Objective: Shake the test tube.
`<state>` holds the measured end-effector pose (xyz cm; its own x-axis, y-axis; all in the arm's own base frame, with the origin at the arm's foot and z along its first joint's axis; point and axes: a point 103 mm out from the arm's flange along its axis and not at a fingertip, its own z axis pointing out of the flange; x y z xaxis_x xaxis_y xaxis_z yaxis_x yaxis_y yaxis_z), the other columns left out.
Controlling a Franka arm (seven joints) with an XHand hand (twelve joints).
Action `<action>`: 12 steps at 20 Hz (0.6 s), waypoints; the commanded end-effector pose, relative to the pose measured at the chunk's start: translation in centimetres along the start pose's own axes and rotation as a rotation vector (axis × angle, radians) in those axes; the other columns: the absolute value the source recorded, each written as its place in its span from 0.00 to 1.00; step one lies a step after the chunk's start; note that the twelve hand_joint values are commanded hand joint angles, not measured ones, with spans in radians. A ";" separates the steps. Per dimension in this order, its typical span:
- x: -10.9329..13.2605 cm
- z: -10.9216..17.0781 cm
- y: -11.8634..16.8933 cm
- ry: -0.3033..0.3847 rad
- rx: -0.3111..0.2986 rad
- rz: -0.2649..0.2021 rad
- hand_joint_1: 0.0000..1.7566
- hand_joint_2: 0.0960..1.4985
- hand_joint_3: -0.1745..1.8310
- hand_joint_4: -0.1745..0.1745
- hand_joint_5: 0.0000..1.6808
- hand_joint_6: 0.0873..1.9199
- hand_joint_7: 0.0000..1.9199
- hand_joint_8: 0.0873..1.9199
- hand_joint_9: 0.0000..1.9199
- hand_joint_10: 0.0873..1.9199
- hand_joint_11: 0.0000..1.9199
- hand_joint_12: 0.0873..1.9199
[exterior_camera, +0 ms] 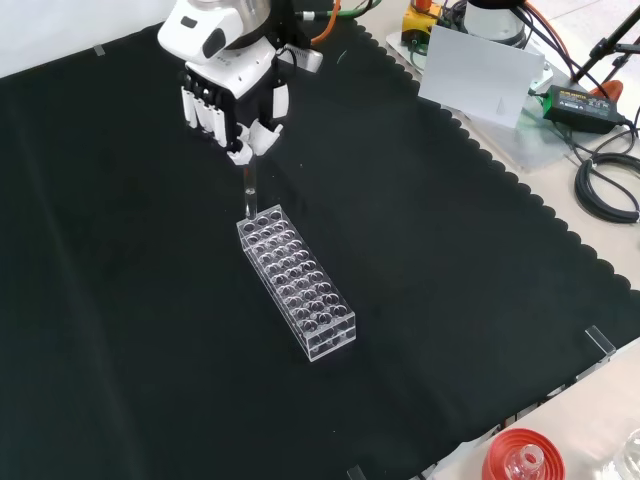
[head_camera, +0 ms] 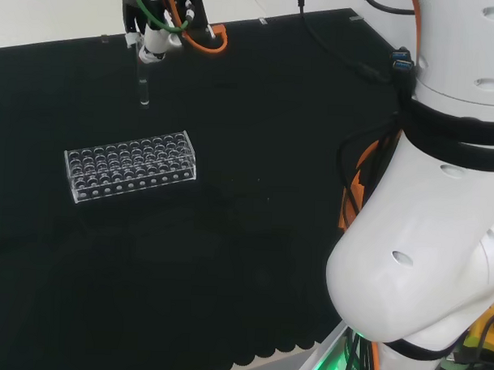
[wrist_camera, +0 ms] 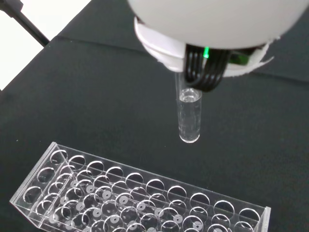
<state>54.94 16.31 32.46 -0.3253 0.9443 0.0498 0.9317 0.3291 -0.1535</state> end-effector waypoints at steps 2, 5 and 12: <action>-0.1 -1.2 -0.9 -0.003 -0.004 0.017 0.82 0.27 0.52 0.00 0.82 0.24 0.80 0.25 0.72 0.18 0.60 0.51; 0.0 -1.6 -0.8 0.005 -0.009 0.027 0.82 0.27 0.52 0.00 0.82 0.24 0.80 0.25 0.72 0.18 0.60 0.51; 6.0 -2.3 0.0 0.109 -0.005 -0.090 0.82 0.27 0.52 0.00 0.82 0.24 0.80 0.25 0.72 0.18 0.60 0.51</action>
<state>54.14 17.88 34.44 -0.3236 0.9421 0.0875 0.9321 0.3333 -0.1418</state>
